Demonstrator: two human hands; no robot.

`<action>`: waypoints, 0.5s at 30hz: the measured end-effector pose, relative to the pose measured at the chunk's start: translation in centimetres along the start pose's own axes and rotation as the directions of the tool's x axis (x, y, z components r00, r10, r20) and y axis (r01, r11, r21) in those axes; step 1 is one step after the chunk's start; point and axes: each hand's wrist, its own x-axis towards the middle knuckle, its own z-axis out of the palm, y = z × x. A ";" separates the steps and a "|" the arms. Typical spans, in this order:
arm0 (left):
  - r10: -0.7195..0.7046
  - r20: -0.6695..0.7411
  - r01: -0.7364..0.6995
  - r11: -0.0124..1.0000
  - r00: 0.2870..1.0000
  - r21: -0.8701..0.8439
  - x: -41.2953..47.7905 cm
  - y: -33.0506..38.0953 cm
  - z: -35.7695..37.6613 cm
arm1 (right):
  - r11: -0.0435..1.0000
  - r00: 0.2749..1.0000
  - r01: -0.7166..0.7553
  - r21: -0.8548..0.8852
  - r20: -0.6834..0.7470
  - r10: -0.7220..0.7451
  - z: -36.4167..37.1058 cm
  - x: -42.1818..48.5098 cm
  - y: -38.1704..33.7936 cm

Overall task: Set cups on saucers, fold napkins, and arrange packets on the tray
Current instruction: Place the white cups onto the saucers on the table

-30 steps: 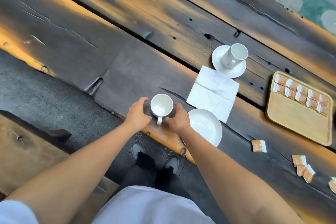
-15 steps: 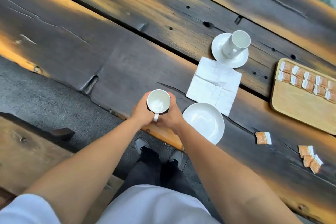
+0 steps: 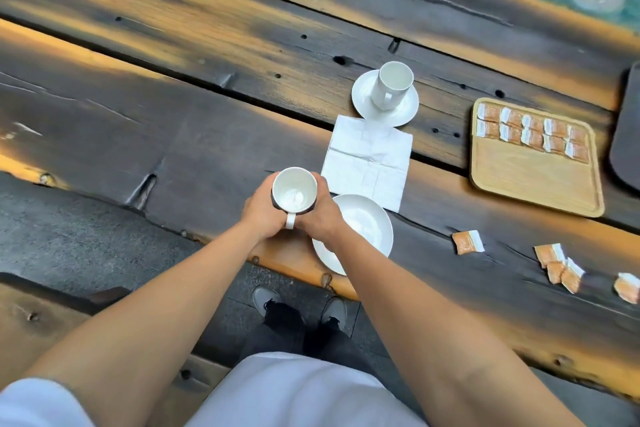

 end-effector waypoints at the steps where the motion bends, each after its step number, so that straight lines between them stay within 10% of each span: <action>1: 0.014 0.009 -0.014 1.000 1.000 0.001 0.0 0.7 0.4 | 1.000 1.000 -0.003 0.008 -0.013 0.003 -0.7 -0.2 0.0; 15: 0.150 0.235 -0.157 0.987 0.960 0.011 -1.7 8.0 9.2 | 0.980 0.963 -0.159 0.123 -0.198 0.181 -10.3 -5.1 2.2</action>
